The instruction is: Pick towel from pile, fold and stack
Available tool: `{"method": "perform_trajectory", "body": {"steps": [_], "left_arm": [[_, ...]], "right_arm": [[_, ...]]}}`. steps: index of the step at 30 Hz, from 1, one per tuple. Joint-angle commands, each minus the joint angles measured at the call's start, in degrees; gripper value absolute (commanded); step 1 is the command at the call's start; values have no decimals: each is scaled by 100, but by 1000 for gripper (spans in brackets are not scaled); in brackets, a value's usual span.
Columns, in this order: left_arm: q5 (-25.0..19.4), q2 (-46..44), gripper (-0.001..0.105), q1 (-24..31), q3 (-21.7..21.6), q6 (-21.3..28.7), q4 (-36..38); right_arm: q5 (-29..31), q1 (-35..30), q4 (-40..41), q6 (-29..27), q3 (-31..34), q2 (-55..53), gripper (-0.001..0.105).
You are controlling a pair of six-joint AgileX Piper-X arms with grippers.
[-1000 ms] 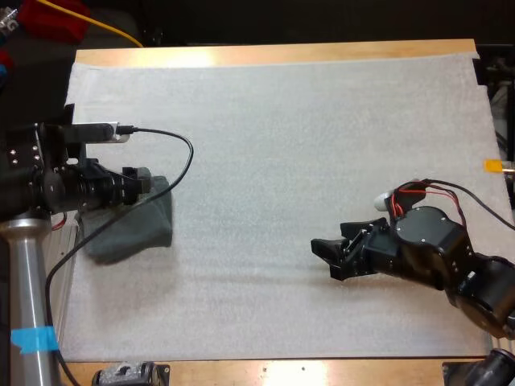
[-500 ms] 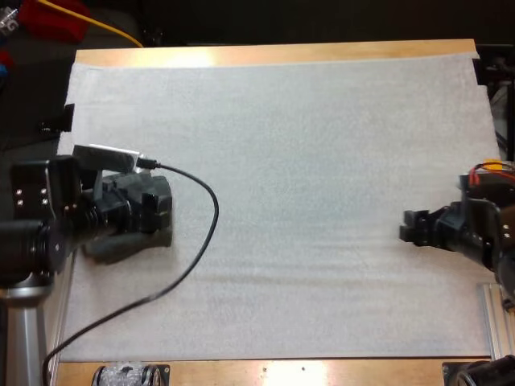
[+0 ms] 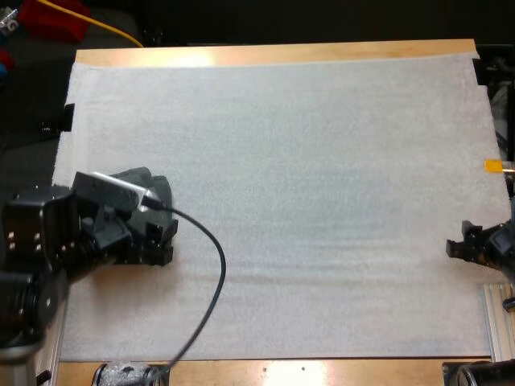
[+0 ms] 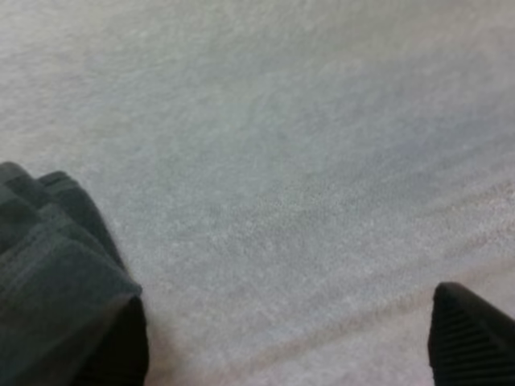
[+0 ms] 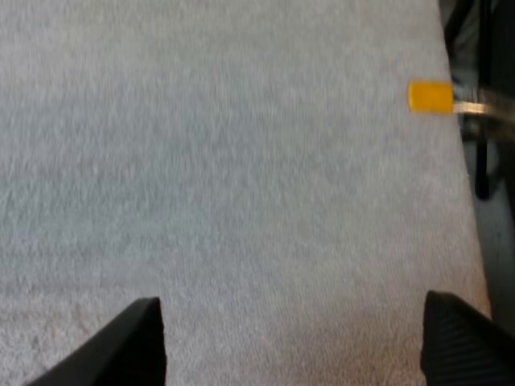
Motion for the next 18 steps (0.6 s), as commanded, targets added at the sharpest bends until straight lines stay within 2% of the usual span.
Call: {"method": "perform_trajectory", "body": {"steps": [1, 8, 15, 18], "left_arm": [[-198, -161, 69, -42, 5, 42, 12], [-332, -1023, 69, -42, 283, 85, 11], [-332, -2253, 69, -42, 786, 138, 11], [-332, -2704, 69, -42, 958, 137, 11]], "right_arm": [[40, -23, 121, -69, 10, -126, 64], [-69, -23, 329, -69, 10, -736, 64], [-874, -23, 375, -47, 10, -1593, 64], [-1007, -23, 375, 51, 10, -1894, 64]]}}
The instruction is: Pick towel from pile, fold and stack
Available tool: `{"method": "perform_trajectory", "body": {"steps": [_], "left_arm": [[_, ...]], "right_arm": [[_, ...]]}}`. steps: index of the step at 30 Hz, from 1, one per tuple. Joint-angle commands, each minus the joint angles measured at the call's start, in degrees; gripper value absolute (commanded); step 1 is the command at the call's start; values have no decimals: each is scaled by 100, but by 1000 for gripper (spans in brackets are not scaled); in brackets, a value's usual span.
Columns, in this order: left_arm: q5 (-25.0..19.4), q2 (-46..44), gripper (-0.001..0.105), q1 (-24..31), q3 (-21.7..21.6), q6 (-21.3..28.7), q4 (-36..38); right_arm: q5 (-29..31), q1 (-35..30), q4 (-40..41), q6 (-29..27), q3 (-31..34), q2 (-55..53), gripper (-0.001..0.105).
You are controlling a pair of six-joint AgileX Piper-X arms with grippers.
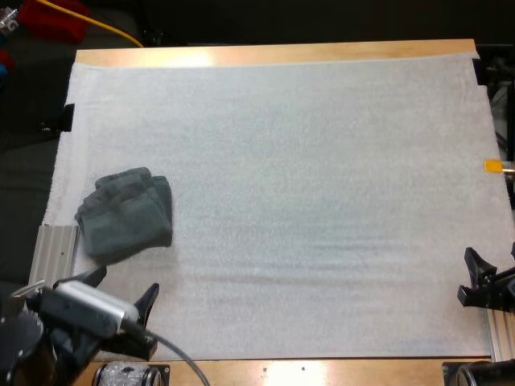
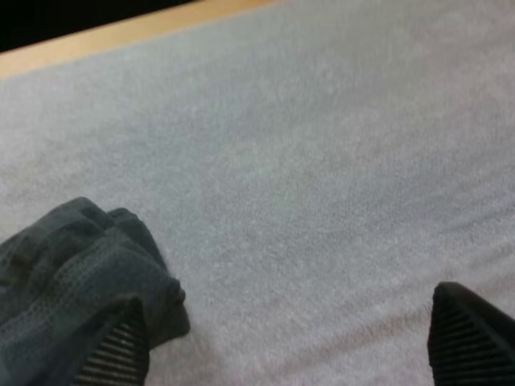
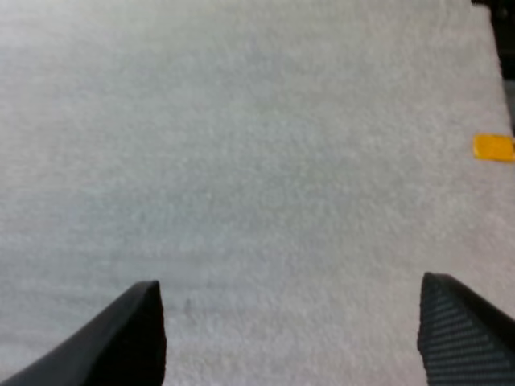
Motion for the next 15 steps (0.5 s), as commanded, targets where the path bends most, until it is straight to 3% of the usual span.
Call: {"method": "perform_trajectory", "body": {"steps": [1, 5, 15], "left_arm": [[-56, -289, 69, -29, 107, 11, 7], [-43, -720, 69, -29, 301, 11, 7], [-30, -2057, 69, -29, 897, 11, 405]], "right_arm": [[-77, -23, 13, 97, 10, -198, 64], [-190, -23, 82, 523, 10, -553, 64], [-200, -23, 398, 524, 25, -1456, 64]]}}
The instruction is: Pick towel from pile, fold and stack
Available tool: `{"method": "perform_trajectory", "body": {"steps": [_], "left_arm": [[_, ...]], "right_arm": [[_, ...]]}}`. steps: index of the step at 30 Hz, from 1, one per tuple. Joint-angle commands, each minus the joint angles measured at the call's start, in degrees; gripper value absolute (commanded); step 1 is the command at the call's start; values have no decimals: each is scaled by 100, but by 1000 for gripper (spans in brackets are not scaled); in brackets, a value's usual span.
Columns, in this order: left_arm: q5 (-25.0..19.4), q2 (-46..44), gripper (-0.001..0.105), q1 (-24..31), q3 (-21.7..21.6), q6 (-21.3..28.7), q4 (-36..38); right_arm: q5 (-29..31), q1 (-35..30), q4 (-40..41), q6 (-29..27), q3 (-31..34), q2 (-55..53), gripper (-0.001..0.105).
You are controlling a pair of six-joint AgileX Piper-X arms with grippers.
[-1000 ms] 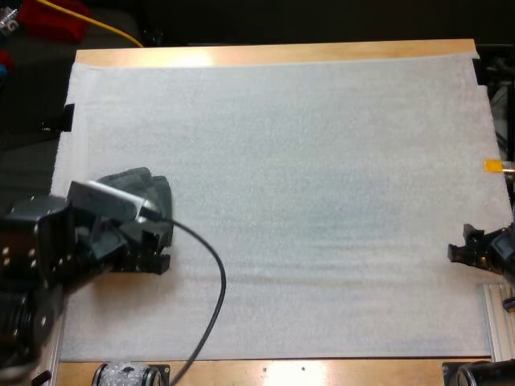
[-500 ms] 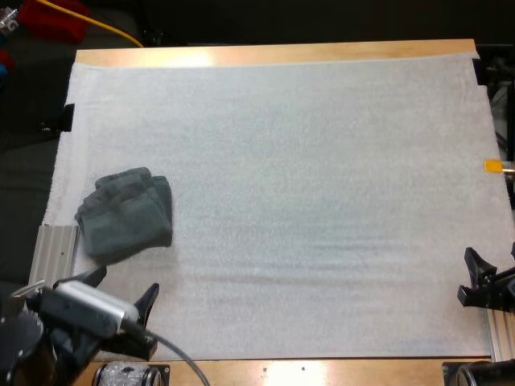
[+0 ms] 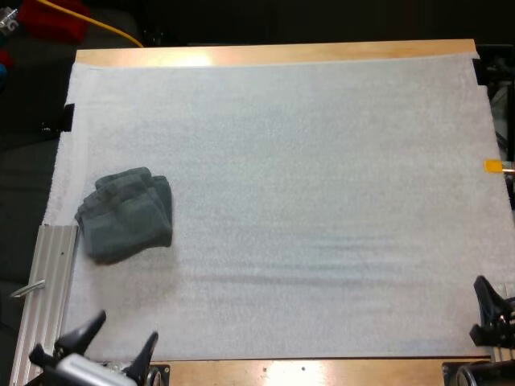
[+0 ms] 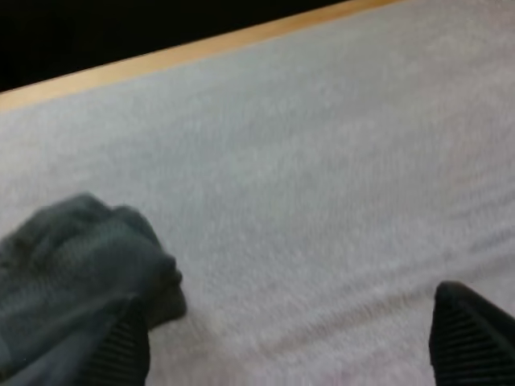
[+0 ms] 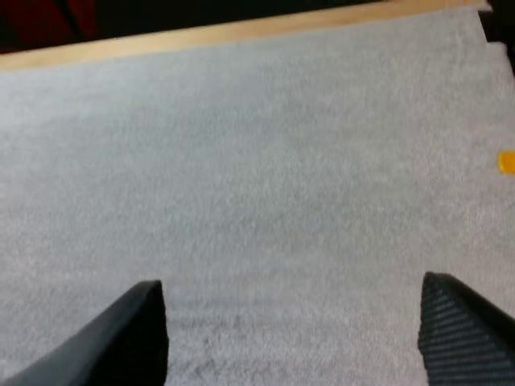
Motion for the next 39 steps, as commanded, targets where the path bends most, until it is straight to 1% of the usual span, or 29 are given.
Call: {"method": "perform_trajectory", "body": {"steps": [1, 5, 9, 12, 16, 18, 19, 20, 21, 25, 27, 30, 34, 35, 36, 39], "left_arm": [[-13, -140, 69, -29, 26, 11, 86], [-13, -527, 69, -29, 57, 11, 332], [-13, -968, 69, -29, 57, 11, 496], [-1, -1028, 69, -25, 42, 12, 672], [31, -1028, 69, -9, 53, 120, 636], [32, -1015, 69, -9, 53, 143, 563], [32, -1015, 69, -9, 53, 153, 355], [32, -1015, 69, -9, 53, 153, 273], [32, -1015, 69, -9, 53, 164, -25], [-36, -1015, 69, -9, 123, 163, -591], [-54, -1015, 69, -9, 328, 163, -1088], [-54, -1015, 69, -9, 633, 163, -1477], [-54, -1005, 69, -9, 1071, 163, -1753], [-54, -1004, 69, -9, 1236, 163, -1795], [-54, -1004, 69, -9, 1505, 163, -1865], [-54, -1004, 69, -9, 1718, 163, -1943]], "right_arm": [[-37, -23, 20, -22, -26, -164, 64], [0, -23, 121, -22, -26, -468, 64], [265, -23, 300, -16, 69, -878, 64], [374, -23, 477, 72, 94, -911, 64], [372, -23, 454, 69, 191, -909, 64], [372, -23, 273, 50, 216, -909, 64], [383, -23, -25, 39, 238, -909, 64], [387, -23, -115, 33, 243, -909, 64], [386, -23, -461, 32, 300, -909, 64], [432, -23, -1027, 32, 529, -909, 64], [482, -23, -1326, 32, 835, -907, 64], [480, -23, -1473, 32, 1114, -898, 64], [480, -23, -1545, 32, 1492, -898, 64], [480, -23, -1545, 32, 1568, -898, 64], [480, -23, -1545, 32, 1739, -898, 64], [480, -23, -1545, 32, 1882, -898, 64]]}}
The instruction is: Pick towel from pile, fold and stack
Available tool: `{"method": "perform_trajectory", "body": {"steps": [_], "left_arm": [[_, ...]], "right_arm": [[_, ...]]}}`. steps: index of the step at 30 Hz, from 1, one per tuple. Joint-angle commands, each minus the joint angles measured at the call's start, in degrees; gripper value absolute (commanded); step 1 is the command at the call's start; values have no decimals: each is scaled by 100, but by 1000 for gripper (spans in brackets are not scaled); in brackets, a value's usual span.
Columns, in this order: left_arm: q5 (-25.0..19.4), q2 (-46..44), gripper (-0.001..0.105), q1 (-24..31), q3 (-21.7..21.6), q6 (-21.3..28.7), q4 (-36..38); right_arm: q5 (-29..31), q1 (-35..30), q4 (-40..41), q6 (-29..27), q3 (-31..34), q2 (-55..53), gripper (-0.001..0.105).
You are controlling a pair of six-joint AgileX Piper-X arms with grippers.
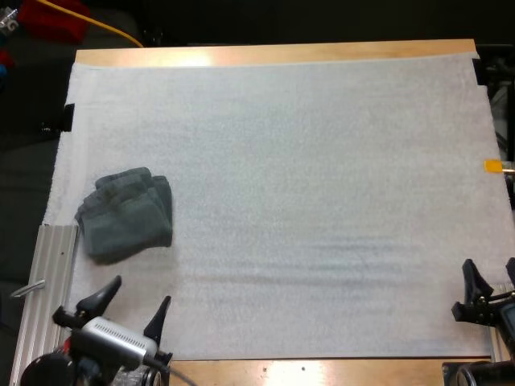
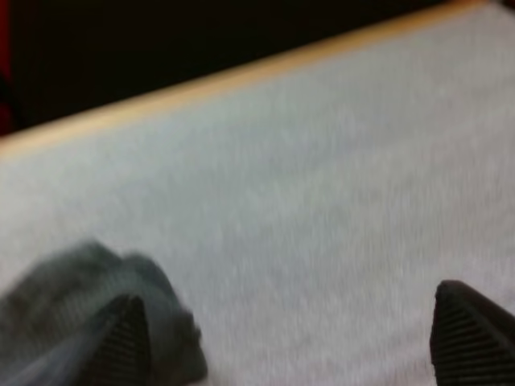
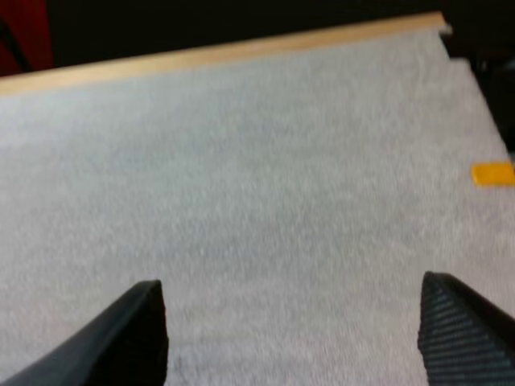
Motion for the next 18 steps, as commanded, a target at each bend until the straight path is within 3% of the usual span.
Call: {"method": "perform_trajectory", "body": {"steps": [1, 10, 18], "left_arm": [[-52, -802, 69, -9, 89, -9, -139], [-10, -802, 69, -9, 540, -29, -162], [-10, -802, 69, -9, 577, -45, -167]], "right_arm": [[29, -23, -58, -20, 50, -265, 64], [29, -23, 100, -20, 565, -258, 64], [35, -23, 285, -20, 649, -258, 64]]}}
